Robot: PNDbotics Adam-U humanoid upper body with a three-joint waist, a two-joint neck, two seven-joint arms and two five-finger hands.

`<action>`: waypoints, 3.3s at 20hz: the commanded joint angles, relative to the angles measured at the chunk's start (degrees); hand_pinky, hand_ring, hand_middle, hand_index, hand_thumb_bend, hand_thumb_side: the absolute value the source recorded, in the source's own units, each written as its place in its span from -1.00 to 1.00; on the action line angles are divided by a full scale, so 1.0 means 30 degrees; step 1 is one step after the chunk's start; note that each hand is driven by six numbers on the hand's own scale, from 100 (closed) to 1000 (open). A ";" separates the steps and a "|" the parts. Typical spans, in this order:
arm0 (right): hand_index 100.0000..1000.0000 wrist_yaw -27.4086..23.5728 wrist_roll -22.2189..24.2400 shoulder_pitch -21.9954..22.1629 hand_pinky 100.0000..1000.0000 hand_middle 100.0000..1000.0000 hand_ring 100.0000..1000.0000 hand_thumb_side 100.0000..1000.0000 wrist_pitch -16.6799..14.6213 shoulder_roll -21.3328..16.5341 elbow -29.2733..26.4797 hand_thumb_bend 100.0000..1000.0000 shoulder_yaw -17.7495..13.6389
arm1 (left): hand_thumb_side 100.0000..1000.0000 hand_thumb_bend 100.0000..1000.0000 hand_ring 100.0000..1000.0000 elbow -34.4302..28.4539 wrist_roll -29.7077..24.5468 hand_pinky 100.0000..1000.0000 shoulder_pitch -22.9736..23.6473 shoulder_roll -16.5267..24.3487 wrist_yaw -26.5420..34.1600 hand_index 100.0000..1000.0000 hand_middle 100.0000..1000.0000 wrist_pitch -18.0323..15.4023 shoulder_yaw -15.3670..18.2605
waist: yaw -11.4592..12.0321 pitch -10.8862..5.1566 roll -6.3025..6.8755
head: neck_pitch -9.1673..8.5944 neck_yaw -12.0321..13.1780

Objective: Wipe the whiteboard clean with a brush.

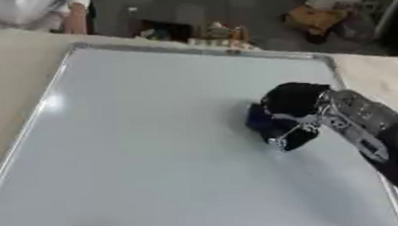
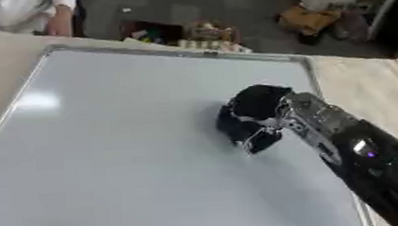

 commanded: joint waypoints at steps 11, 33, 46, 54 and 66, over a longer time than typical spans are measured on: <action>-0.74 0.1694 -0.1425 -0.0809 0.34 -0.78 0.29 -0.13 0.1325 0.0380 0.4495 -1.00 -0.1824 | 0.97 -0.67 0.11 -0.0170 -0.0265 0.30 -0.0100 0.0190 -0.0097 0.46 0.12 -0.0079 -0.0007 | 0.0070 -0.0062 0.0197 | -0.0416 0.0028; -0.75 0.0816 -0.1232 -0.0638 0.31 -0.80 0.26 -0.21 0.0682 0.0079 0.4478 -1.00 -0.1826 | 0.96 -0.67 0.12 -0.0158 -0.0252 0.30 -0.0141 0.0271 -0.0058 0.46 0.13 -0.0049 -0.0005 | -0.0064 -0.0249 0.0164 | -0.0257 0.0312; -0.76 -0.2041 0.1043 0.0472 0.28 -0.80 0.23 -0.27 0.0340 -0.0922 0.0718 -1.00 -0.0300 | 0.96 -0.67 0.13 -0.0176 -0.0253 0.30 -0.0218 0.0311 -0.0021 0.46 0.13 0.0033 -0.0044 | -0.0146 -0.0404 0.0093 | -0.0233 0.0457; -0.77 -0.3206 0.2333 0.0807 0.25 -0.81 0.21 -0.31 0.0304 -0.1164 -0.1494 -1.00 0.0821 | 0.96 -0.67 0.13 -0.0209 -0.0320 0.30 -0.0229 0.0283 0.0010 0.46 0.14 0.0154 -0.0097 | -0.0146 -0.0521 0.0057 | -0.0160 0.0316; -0.79 -0.6154 0.4841 0.0757 0.20 -0.84 0.16 -0.42 0.0748 -0.1267 -0.4175 -1.00 0.1717 | 0.96 -0.67 0.14 -0.0225 -0.0314 0.30 -0.0201 0.0264 0.0048 0.46 0.14 0.0206 -0.0130 | -0.0129 -0.0637 0.0051 | -0.0100 0.0242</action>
